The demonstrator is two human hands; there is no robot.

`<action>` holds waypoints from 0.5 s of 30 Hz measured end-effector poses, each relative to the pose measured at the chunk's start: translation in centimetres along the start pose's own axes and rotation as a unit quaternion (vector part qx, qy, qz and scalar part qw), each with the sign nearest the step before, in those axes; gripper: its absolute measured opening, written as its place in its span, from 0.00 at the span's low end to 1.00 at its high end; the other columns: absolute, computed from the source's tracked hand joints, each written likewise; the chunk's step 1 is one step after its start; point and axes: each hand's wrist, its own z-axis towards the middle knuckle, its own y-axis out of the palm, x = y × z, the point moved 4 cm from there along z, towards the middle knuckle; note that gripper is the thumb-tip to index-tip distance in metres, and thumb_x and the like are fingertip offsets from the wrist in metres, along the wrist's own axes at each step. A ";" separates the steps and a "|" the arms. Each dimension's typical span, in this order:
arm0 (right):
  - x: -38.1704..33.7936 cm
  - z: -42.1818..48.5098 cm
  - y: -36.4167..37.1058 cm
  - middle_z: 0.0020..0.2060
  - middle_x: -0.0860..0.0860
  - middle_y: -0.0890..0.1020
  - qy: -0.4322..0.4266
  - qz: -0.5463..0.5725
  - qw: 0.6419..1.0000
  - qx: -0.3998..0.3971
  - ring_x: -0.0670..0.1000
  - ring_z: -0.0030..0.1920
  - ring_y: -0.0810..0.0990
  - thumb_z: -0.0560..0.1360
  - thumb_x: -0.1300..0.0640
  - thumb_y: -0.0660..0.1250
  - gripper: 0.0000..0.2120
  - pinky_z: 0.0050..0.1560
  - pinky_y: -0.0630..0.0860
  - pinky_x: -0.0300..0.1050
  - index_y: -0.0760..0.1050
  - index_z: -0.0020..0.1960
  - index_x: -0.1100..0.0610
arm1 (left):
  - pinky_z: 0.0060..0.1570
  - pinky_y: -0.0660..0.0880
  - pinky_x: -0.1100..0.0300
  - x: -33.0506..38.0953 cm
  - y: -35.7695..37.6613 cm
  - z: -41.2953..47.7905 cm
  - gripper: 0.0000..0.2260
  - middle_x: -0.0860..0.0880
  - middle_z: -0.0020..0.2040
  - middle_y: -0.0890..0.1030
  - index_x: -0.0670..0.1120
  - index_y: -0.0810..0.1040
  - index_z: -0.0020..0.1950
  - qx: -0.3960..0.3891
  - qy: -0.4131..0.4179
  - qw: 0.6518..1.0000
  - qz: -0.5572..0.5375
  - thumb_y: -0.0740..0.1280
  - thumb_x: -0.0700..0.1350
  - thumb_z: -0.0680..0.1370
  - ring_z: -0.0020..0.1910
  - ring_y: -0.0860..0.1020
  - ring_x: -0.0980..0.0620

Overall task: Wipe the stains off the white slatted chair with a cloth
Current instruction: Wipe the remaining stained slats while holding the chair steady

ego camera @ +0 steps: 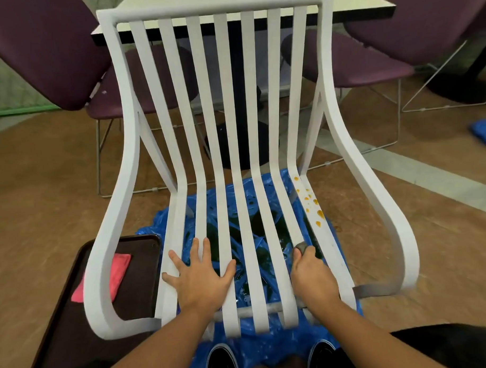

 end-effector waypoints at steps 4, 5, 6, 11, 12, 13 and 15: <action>0.5 -1.1 0.0 0.32 0.47 0.76 0.025 0.023 0.999 0.014 0.49 0.30 0.77 0.84 0.46 0.50 0.14 0.25 0.63 0.41 0.66 0.54 0.55 | 0.70 0.52 0.25 -0.1 -0.1 0.0 0.41 0.54 0.84 0.44 0.57 0.43 0.83 0.004 0.001 1.000 0.004 0.46 0.76 0.75 0.80 0.40 0.32; 0.6 -0.9 0.1 0.31 0.46 0.76 0.030 0.030 0.999 0.020 0.48 0.29 0.75 0.84 0.45 0.49 0.14 0.25 0.64 0.42 0.66 0.54 0.55 | 0.70 0.52 0.25 0.0 0.0 0.1 0.41 0.54 0.84 0.44 0.58 0.44 0.83 0.004 0.003 1.000 0.003 0.46 0.76 0.75 0.80 0.41 0.32; 0.5 -0.8 0.2 0.32 0.47 0.76 0.028 0.029 0.999 0.020 0.48 0.28 0.74 0.84 0.45 0.49 0.14 0.25 0.64 0.42 0.66 0.54 0.54 | 0.70 0.52 0.25 0.0 0.0 0.1 0.41 0.54 0.84 0.44 0.58 0.44 0.83 0.005 0.004 1.000 0.002 0.46 0.76 0.75 0.80 0.41 0.32; 0.2 0.5 0.3 0.36 0.45 0.73 -0.001 0.008 1.000 0.013 0.44 0.28 0.72 0.85 0.49 0.48 0.13 0.24 0.63 0.36 0.66 0.58 0.56 | 0.70 0.52 0.25 0.0 0.1 0.3 0.41 0.54 0.84 0.44 0.57 0.43 0.83 0.010 0.005 1.000 0.006 0.46 0.76 0.75 0.79 0.41 0.31; 0.1 1.0 0.5 0.36 0.44 0.70 -0.010 -0.001 1.000 0.009 0.43 0.28 0.70 0.85 0.49 0.48 0.14 0.25 0.63 0.34 0.66 0.60 0.56 | 0.70 0.52 0.25 0.0 0.2 0.3 0.42 0.54 0.84 0.44 0.57 0.44 0.83 0.010 0.006 1.000 0.006 0.46 0.76 0.75 0.79 0.41 0.31; 0.0 1.6 0.6 0.38 0.45 0.69 -0.003 0.001 1.000 0.001 0.44 0.30 0.71 0.85 0.49 0.47 0.15 0.27 0.64 0.35 0.66 0.60 0.57 | 0.70 0.52 0.25 0.0 0.2 0.3 0.42 0.54 0.84 0.44 0.57 0.44 0.83 0.009 0.006 1.000 0.005 0.46 0.76 0.75 0.79 0.41 0.31; -0.3 3.0 0.7 0.40 0.49 0.71 0.017 0.010 1.000 -0.019 0.50 0.37 0.74 0.84 0.47 0.47 0.16 0.36 0.70 0.43 0.66 0.59 0.56 | 0.70 0.52 0.25 0.0 0.3 0.3 0.41 0.54 0.84 0.45 0.57 0.44 0.83 0.011 0.006 1.000 0.004 0.46 0.76 0.75 0.79 0.41 0.31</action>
